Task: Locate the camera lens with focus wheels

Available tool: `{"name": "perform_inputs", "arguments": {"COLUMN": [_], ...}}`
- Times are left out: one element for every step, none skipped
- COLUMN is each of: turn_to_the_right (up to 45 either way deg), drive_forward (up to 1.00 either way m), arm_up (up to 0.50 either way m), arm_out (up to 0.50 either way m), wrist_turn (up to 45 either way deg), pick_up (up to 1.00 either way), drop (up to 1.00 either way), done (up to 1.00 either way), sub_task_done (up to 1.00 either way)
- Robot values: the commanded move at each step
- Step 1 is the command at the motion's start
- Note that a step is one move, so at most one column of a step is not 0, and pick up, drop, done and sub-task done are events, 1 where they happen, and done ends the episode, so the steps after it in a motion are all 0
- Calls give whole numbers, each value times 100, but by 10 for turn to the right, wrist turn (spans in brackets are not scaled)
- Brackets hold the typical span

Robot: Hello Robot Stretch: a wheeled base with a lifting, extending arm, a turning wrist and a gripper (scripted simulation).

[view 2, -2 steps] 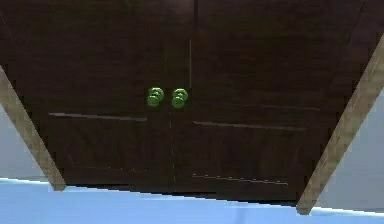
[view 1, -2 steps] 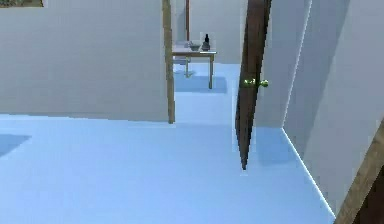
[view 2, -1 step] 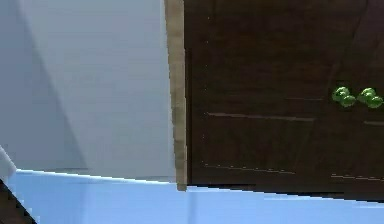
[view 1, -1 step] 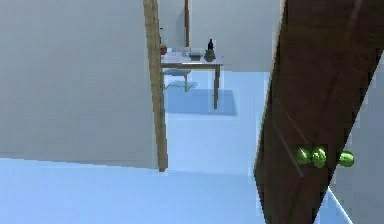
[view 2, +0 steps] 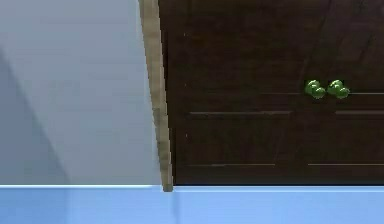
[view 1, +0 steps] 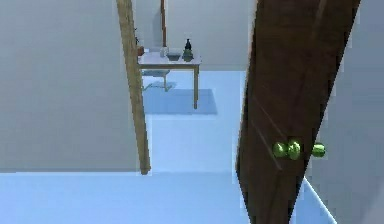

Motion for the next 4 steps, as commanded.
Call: {"name": "perform_inputs", "arguments": {"turn_to_the_right": [0, -30, 0, -30], "drive_forward": [55, 0, 100, 0], "arm_up": [0, 0, 0, 0], "arm_out": [0, 0, 0, 0], "wrist_turn": [0, 0, 0, 0], "pick_up": [0, 0, 0, 0], "drop": [0, 0, 0, 0], "done": [0, 0, 0, 0], "sub_task_done": [0, 0, 0, 0]}}
